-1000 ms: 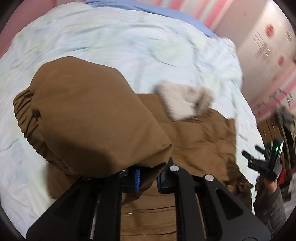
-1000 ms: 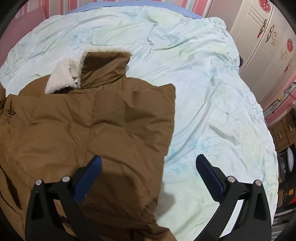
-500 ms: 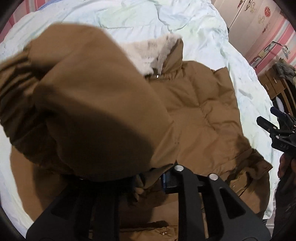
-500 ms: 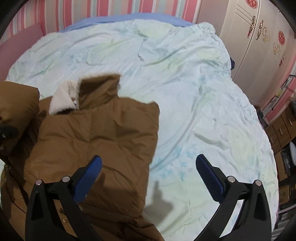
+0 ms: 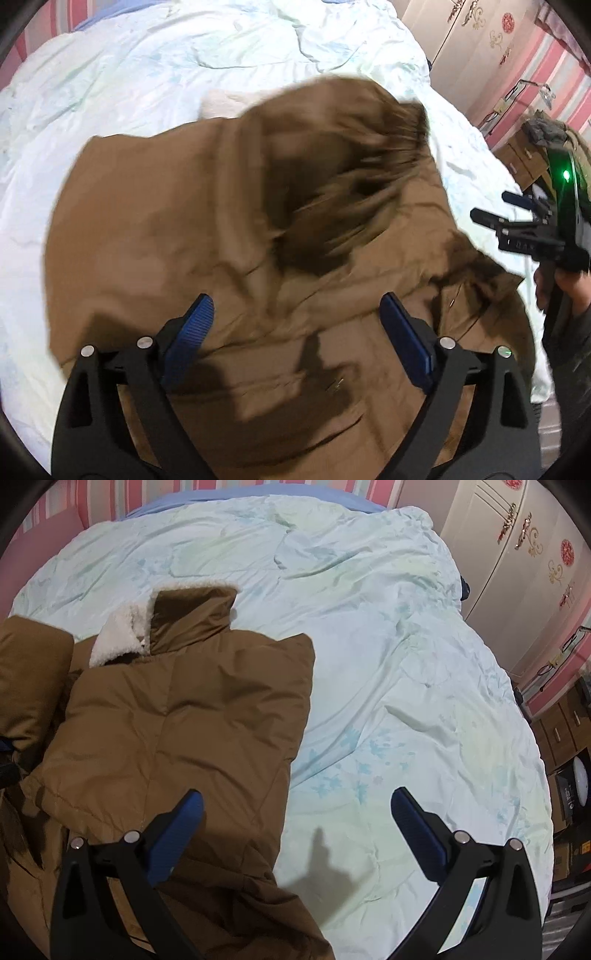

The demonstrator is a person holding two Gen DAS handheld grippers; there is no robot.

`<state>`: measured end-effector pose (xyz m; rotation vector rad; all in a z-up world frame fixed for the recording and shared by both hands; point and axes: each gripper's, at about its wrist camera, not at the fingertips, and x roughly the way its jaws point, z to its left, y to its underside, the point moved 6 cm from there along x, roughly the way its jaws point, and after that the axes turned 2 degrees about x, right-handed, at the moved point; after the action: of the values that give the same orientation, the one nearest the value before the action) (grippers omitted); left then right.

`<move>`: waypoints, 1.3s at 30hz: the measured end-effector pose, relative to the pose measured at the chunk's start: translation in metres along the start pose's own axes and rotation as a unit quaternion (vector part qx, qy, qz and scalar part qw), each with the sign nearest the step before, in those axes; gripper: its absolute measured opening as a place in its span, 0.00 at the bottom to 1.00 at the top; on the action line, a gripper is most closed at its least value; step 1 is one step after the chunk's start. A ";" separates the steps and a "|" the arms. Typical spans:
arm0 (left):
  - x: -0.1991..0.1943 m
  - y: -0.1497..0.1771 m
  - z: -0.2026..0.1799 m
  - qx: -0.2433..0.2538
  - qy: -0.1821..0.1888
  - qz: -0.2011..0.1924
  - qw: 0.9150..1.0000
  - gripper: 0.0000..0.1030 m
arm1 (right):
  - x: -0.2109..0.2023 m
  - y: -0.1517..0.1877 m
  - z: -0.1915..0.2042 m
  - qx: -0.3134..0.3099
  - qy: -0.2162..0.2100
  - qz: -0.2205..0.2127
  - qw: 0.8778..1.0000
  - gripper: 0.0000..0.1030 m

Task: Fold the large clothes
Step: 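Open the left tool and release the folded sleeve, then move the left tool to the jacket side edge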

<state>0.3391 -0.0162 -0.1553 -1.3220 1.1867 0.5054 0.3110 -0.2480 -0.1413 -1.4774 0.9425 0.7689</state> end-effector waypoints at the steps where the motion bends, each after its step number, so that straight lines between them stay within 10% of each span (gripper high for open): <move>1: -0.008 0.006 0.007 0.005 -0.010 -0.002 1.000 0.88 | 0.000 0.001 0.003 -0.004 0.001 0.001 1.000 0.98; 20: -0.135 0.025 0.142 -0.024 -0.122 -0.081 0.989 0.97 | -0.032 -0.022 0.098 -0.055 -0.064 -0.015 0.996 0.98; 27: -0.097 0.033 0.203 -0.089 -0.152 -0.030 0.984 0.97 | -0.035 -0.037 0.135 -0.043 -0.109 -0.011 0.993 0.98; 39: -0.062 0.034 0.192 -0.116 -0.150 -0.011 0.982 0.97 | 0.009 -0.017 0.192 -0.031 -0.137 0.050 0.989 0.87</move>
<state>0.3581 0.1877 -0.1515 -1.3972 0.8823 0.8161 0.3398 -0.0585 -0.1641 -1.3436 0.7922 1.0543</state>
